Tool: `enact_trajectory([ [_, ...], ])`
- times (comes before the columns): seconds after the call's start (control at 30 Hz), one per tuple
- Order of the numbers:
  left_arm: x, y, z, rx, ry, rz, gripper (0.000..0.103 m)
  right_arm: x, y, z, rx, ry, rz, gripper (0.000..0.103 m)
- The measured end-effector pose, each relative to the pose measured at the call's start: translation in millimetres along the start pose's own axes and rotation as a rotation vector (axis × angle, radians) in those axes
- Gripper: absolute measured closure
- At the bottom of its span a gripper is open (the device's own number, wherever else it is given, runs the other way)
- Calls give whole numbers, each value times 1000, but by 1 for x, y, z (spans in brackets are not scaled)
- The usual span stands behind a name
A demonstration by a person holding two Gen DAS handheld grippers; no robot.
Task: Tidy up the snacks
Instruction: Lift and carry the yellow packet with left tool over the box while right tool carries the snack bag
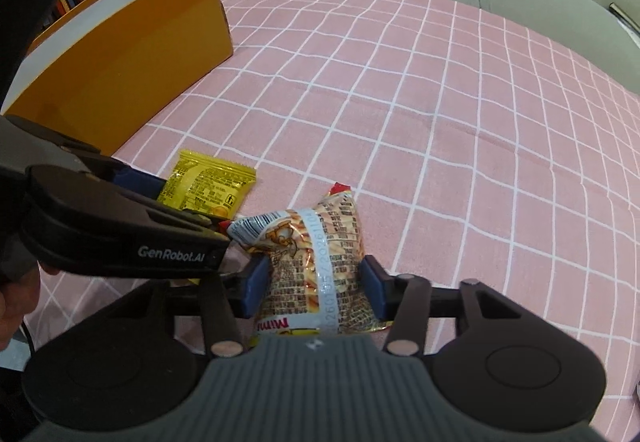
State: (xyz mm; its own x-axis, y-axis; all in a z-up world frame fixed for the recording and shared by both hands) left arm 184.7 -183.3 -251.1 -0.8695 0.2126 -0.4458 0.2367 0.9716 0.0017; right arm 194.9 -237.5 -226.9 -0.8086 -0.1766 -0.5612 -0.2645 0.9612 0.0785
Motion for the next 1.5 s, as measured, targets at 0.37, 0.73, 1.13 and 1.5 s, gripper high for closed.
enact_trajectory([
  [0.37, -3, 34, -48, 10, -162, -104, 44, 0, 3, -14, 22, -22, 47, 71],
  [0.73, -56, 57, -139, 29, -385, -128, 44, -28, 21, -54, 25, -116, -10, 71],
  [1.13, -87, 124, -203, -39, -542, -196, 44, -88, 75, -87, 9, -231, -188, 71],
  [1.5, -80, 219, -212, -126, -527, -278, 44, -152, 130, -76, -21, -287, -313, 71],
])
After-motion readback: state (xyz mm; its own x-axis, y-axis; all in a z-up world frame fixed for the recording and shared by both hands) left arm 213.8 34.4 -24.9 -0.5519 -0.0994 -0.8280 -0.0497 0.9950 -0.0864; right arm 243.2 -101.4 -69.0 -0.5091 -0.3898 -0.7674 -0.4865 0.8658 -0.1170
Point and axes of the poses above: each gripper's, at about its wrist camera, not at the fingertips, and z roughly the way its jaws point, y to its left, x to its underside, the point moved 9 cm from there along z, roughly the way its jaws point, and after that the axes turned 6 degrees about -y, right-handed, at the moved point
